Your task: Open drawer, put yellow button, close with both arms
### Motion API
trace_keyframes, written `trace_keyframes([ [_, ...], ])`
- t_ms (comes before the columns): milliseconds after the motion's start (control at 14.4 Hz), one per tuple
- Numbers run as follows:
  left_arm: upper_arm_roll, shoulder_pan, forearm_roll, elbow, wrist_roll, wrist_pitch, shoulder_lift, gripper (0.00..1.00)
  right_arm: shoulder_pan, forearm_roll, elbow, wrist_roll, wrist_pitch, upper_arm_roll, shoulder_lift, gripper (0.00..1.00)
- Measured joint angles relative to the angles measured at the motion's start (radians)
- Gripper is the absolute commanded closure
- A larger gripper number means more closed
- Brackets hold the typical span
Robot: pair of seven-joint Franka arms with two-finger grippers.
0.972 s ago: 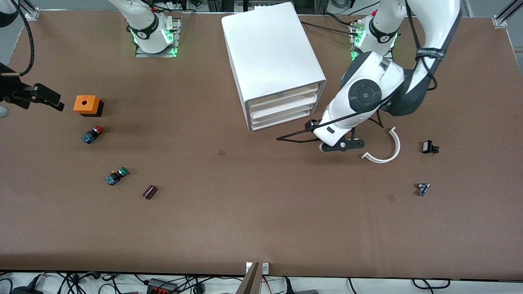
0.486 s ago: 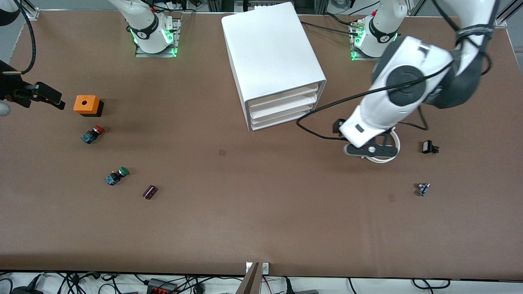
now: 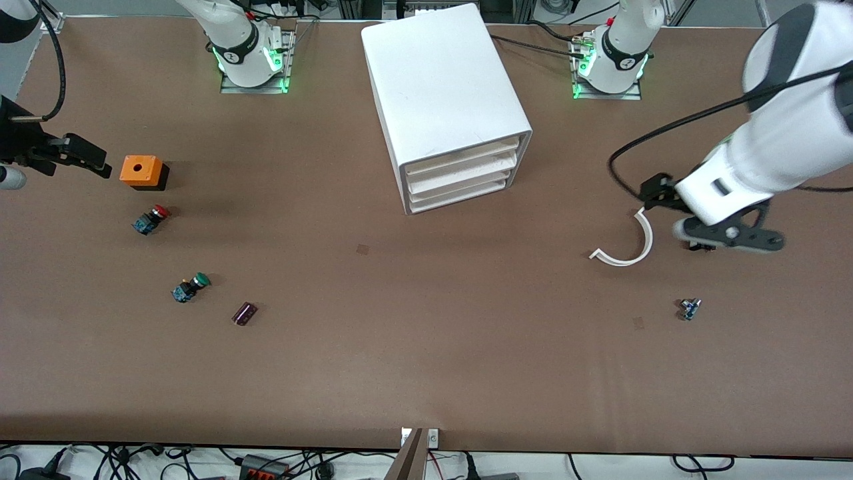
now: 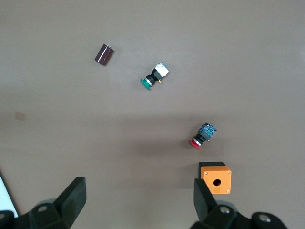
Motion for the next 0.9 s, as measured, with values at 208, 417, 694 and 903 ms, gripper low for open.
trace_keyframes([
  [208,0.154,-0.096,-0.03,-0.134,0.041,0.076,-0.138,0.0,0.0,0.0,-0.001,0.0,0.001,0.0,0.001,0.0],
  [417,0.171,-0.107,-0.03,-0.244,0.041,0.118,-0.244,0.0,0.0,0.0,-0.002,0.0,0.001,-0.001,0.001,0.0],
  [694,0.184,-0.104,-0.031,-0.269,0.041,0.121,-0.27,0.0,0.0,0.0,-0.002,0.0,0.006,-0.001,0.0,0.0],
  [903,0.181,-0.105,-0.032,-0.271,0.041,0.12,-0.27,0.0,0.0,0.0,-0.017,-0.001,0.031,-0.001,-0.005,0.0],
])
